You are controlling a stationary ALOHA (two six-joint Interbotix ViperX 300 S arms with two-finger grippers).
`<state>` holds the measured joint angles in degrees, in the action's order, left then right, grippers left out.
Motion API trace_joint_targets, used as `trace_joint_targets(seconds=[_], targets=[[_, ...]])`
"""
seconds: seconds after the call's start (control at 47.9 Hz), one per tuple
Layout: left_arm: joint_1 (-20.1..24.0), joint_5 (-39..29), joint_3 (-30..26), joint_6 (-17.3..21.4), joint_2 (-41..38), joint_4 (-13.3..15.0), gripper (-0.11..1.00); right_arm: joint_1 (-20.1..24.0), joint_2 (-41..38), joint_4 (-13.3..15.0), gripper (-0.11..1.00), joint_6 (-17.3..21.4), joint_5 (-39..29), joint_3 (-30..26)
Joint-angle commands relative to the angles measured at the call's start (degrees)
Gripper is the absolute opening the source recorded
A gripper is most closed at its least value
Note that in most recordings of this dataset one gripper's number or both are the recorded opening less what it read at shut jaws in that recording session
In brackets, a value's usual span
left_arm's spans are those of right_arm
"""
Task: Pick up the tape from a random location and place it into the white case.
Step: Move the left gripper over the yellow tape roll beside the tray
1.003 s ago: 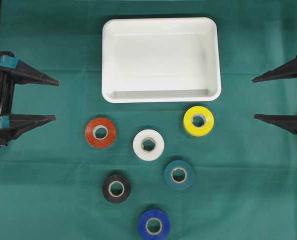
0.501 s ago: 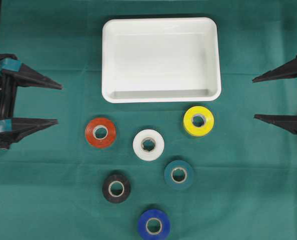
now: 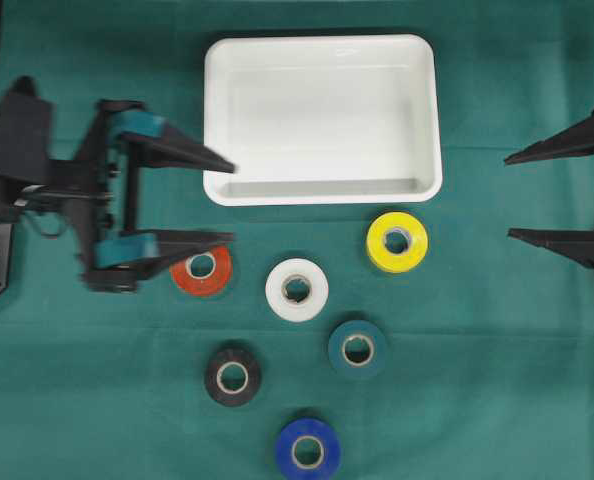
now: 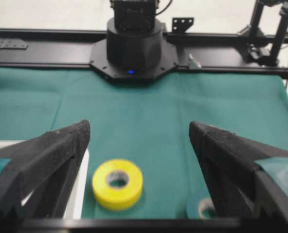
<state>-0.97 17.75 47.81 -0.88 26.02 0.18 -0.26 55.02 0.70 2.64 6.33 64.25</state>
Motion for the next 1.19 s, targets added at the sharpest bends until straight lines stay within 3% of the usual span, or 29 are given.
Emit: trace_joint_targets(seconds=[0.0,0.647,0.982,1.17], targets=[[0.18,0.44,-5.27,-0.09,-4.31,0.0,0.99,-0.09,-0.26,0.18,0.91,-0.09,0.35,-1.67],[0.79,-2.11,-30.41,0.09,-26.72,0.0,0.99,-0.18,-0.35,0.26,0.91,-0.18,0.35,-1.58],[1.85,-5.8,-33.31,-0.18,-29.0,0.0,0.99,-0.18,-0.35,0.18,0.91,-0.18,0.44,-1.67],[1.67,-12.74,-35.77,-0.18,-29.79,0.0,0.99,-0.18,-0.44,0.26,0.91,-0.35,0.18,-1.67]])
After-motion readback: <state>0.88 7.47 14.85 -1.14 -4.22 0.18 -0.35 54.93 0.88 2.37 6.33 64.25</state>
